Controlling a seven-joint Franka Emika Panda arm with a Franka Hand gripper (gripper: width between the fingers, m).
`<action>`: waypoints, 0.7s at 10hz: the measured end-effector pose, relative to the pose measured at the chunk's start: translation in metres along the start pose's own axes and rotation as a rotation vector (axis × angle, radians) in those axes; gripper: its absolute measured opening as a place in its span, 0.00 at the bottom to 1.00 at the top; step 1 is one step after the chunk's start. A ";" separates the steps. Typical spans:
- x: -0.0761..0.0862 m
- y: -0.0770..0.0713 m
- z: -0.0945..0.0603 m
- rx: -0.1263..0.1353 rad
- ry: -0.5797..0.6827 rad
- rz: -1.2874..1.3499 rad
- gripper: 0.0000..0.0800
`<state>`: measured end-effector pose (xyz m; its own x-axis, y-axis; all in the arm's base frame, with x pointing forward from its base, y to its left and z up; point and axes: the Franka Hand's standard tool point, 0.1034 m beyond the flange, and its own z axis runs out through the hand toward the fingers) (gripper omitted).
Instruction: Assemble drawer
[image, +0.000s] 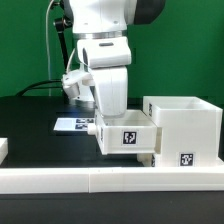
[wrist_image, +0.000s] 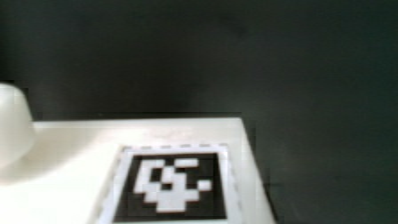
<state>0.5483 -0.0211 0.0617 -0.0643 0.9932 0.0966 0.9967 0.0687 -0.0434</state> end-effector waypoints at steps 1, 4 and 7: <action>0.000 0.001 0.000 -0.007 0.000 0.001 0.05; -0.001 0.001 0.002 -0.017 0.000 0.003 0.05; 0.003 0.002 0.002 -0.016 0.000 0.012 0.05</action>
Offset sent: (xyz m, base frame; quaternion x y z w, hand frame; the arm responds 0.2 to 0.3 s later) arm 0.0000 0.0000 0.0000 0.0000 0.0000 0.0000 1.0000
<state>0.5501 -0.0173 0.0604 -0.0521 0.9940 0.0961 0.9981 0.0551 -0.0282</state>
